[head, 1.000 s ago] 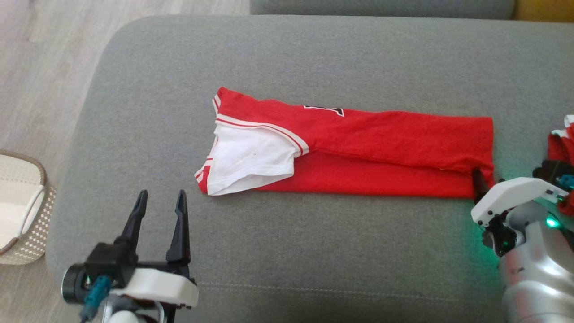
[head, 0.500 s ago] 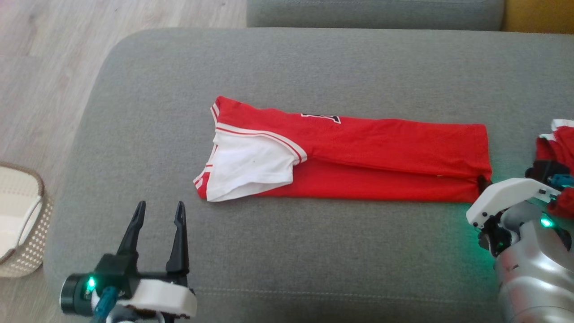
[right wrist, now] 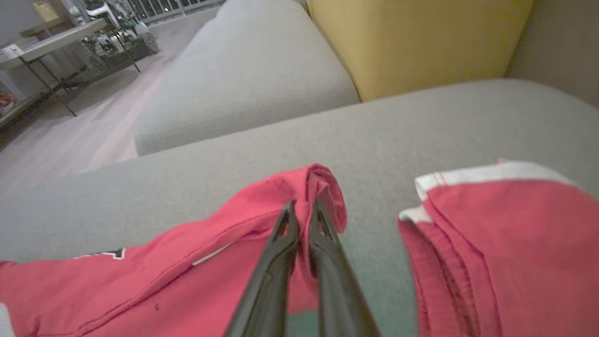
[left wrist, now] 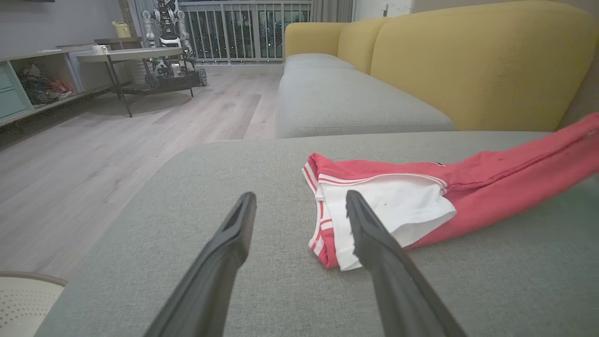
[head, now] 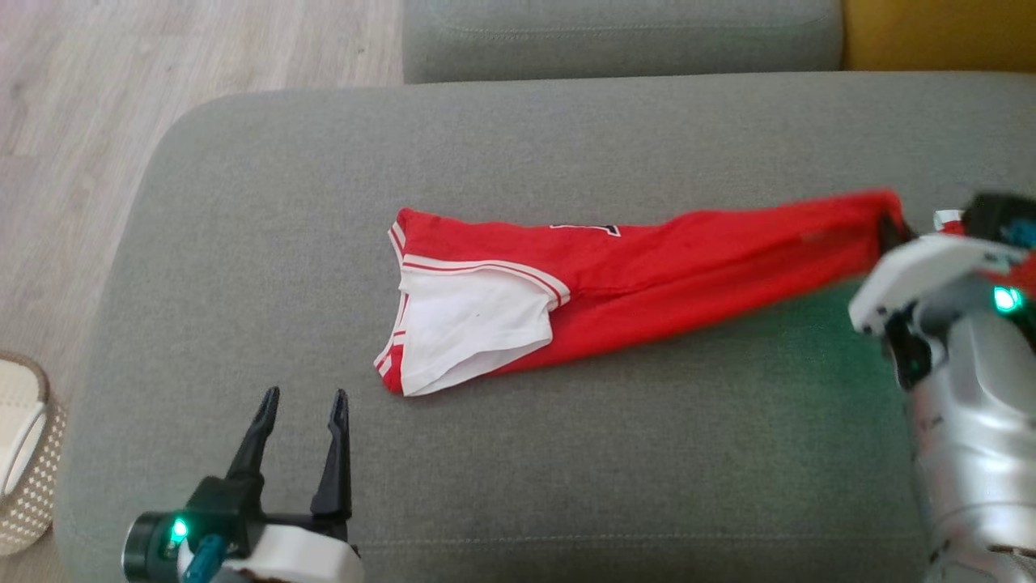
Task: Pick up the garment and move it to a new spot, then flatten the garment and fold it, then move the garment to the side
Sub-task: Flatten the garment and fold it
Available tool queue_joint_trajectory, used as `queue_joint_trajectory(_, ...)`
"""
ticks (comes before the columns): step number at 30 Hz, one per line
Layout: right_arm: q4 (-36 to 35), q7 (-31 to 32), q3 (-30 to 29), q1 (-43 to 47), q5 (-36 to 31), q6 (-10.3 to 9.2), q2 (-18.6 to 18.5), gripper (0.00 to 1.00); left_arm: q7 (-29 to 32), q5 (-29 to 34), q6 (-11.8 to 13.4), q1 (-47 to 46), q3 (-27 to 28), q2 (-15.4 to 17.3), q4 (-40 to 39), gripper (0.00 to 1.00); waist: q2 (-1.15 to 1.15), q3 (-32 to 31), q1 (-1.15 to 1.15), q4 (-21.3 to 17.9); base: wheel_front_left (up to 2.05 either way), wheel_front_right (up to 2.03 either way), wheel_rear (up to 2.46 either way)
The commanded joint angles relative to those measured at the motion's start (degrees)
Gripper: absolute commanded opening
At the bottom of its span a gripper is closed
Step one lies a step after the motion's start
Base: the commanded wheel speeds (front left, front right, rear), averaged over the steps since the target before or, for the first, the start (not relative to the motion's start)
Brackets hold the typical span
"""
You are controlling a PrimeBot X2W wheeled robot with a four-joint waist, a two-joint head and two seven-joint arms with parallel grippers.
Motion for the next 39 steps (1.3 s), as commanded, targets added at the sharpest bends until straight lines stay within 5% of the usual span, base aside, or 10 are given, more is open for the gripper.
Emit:
queue_joint_trajectory(1, -2.76, -0.67, 2.92, -3.19, 0.96, -0.02, 0.50, 0.00, -0.69, 0.48, -0.23, -1.18, 2.15, -0.28, -1.50, 1.00, 0.00, -0.45, 0.00, -0.23, 0.00, 0.00, 0.00)
queue_joint_trajectory(21, -18.94, 8.20, 37.57, 0.29, 24.22, -0.02, 1.85, 0.00, -0.69, 1.80, -3.59, -1.78, 2.22, -1.94, 0.75, 1.00, 0.00, -1.16, 0.00, 7.85, 0.00, 0.00, 0.00)
queue_joint_trajectory(39, -11.50, 4.51, 55.12, -2.44, 41.79, -0.02, 1.86, 0.00, -0.69, 2.50, -5.40, -3.84, 2.17, -3.48, 2.19, 1.00, 0.00, 0.76, 0.00, 15.11, 0.00, 0.00, 0.00)
